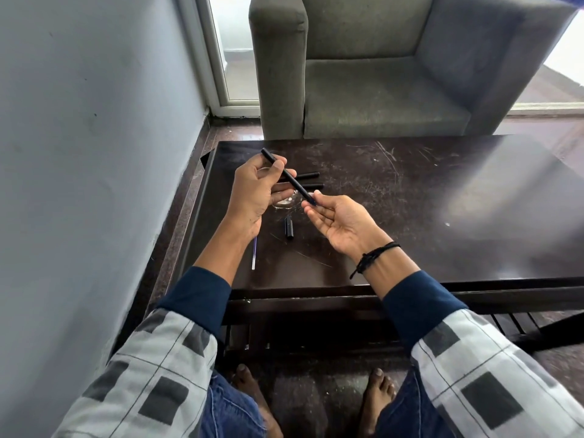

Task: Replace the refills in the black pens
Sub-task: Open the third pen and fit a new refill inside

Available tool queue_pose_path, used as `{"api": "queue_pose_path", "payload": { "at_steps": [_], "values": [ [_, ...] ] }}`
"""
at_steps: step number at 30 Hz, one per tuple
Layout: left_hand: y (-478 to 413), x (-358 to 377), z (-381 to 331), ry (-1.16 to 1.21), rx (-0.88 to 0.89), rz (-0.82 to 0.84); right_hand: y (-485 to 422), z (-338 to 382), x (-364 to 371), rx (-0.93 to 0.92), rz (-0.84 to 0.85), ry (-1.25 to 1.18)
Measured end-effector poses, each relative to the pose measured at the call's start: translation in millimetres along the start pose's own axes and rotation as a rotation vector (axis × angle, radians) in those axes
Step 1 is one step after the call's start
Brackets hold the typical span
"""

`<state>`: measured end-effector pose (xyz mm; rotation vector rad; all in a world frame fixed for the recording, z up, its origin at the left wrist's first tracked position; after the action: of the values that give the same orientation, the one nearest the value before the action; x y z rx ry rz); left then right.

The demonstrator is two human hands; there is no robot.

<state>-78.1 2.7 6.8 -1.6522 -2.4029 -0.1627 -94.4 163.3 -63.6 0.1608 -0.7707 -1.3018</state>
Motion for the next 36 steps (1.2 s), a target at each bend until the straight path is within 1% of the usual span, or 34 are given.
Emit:
{"api": "queue_pose_path", "payload": {
  "at_steps": [3, 9, 12, 15, 20, 28, 32, 34, 36],
  "values": [
    [1, 5, 1, -0.05, -0.003, 0.031, 0, 1, -1, -0.018, -0.006, -0.01],
    [3, 11, 5, -0.071, -0.012, 0.079, 0, 8, -1, -0.072, -0.017, -0.022],
    [2, 8, 4, -0.043, -0.006, 0.049, 1, 10, -1, -0.076, -0.027, -0.016],
    [0, 4, 8, 0.028, -0.047, 0.017, 2, 9, 0, -0.062, -0.03, 0.055],
    [-1, 3, 11, 0.029, -0.066, 0.024, 2, 8, 2, -0.073, -0.02, 0.087],
    [0, 1, 18, 0.005, -0.056, -0.042, 5, 15, 0, -0.209, -0.131, 0.207],
    [-1, -3, 20, 0.033, -0.067, -0.105, 7, 20, 0, -0.325, -0.166, 0.291],
    [-1, -5, 20, 0.044, -0.07, -0.119, 8, 20, 1, -0.346, -0.174, 0.302],
    [-2, -6, 21, 0.054, -0.074, -0.123, 6, 19, 3, -0.334, -0.14, 0.28]
  ]
}}
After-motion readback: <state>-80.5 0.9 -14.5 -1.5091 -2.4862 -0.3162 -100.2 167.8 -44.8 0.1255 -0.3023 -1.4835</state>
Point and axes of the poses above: each hand's wrist, its own y-axis away from the middle knuckle, its own x-axis out of the palm, z = x × y, the point moved 9 cm from there along -y, towards the middle knuckle, and after that the axes turned 8 degrees about y, right-handed, at the moved point
